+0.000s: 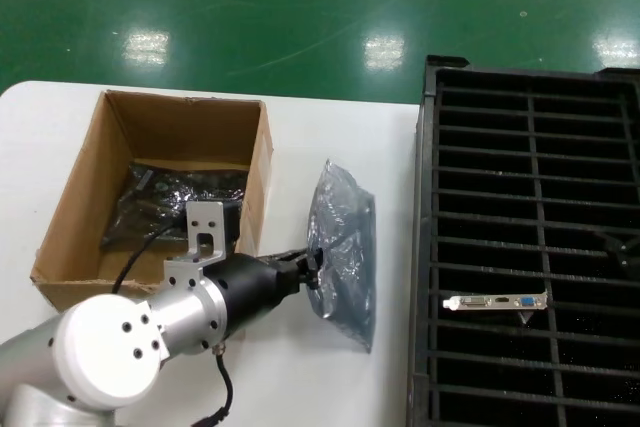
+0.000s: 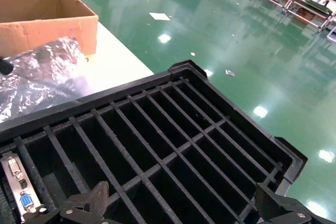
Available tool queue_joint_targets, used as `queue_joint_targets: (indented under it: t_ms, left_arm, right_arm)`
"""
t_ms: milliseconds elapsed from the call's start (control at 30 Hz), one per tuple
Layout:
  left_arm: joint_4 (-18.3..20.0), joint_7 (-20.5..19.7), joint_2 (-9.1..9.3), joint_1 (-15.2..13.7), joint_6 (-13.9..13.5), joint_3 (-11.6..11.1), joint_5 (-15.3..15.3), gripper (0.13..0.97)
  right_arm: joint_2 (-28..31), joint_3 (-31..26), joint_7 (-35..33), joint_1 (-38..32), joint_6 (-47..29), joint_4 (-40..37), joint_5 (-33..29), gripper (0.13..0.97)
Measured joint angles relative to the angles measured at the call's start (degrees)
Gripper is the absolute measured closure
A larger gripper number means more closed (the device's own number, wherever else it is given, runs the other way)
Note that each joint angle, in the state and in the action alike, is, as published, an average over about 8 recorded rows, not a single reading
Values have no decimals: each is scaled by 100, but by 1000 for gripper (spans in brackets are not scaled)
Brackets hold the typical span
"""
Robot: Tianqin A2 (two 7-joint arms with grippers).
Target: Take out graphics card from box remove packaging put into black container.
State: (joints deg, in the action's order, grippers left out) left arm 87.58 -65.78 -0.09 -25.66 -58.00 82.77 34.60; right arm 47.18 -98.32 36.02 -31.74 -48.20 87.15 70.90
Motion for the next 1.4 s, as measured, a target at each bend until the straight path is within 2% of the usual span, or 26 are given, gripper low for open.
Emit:
queue_joint_targets:
  t_ms: [100,167,267,367,467,567,667,800,867,933,1167,1400]
  left_arm:
    - [-65,-168,1,-88,131,4,-49,926]
    - [-58,-183,-9,-139,200,-9,23,910]
    - [60,-81,-58,-192,268,-25,298,885]
    - [367,167,-191,-203,314,-24,740,852]
    - [845,553,-409,-152,421,-12,1148,803]
    - [1394,1069,-675,-31,662,-3,1357,754]
    - [1890,1748,-966,167,1141,54,1248,705]
    - [2310,2624,-1261,449,1826,159,866,606]
    - [2377,2874,-1329,534,2040,198,783,557]
    - [2379,3000,-1350,585,2144,213,809,531]
    - [2216,3198,-1370,714,2380,263,1300,352]
    - [2034,3536,-1405,899,2721,326,1859,249]
  right_arm:
    - [0,0,0,0,0,0,0,129]
    - [0,0,0,0,0,0,0,129]
    - [0,0,0,0,0,0,0,129]
    - [0,0,0,0,0,0,0,129]
    - [0,0,0,0,0,0,0,129]
    - [0,0,0,0,0,0,0,129]
    - [0,0,0,0,0,0,0,129]
    - [-9,2,-11,10,15,1,10,129]
    - [-31,7,-36,32,49,4,33,129]
    - [-67,15,-79,71,107,9,72,129]
    - [-285,63,-340,302,457,43,306,129]
    - [-558,124,-666,590,893,84,597,129]
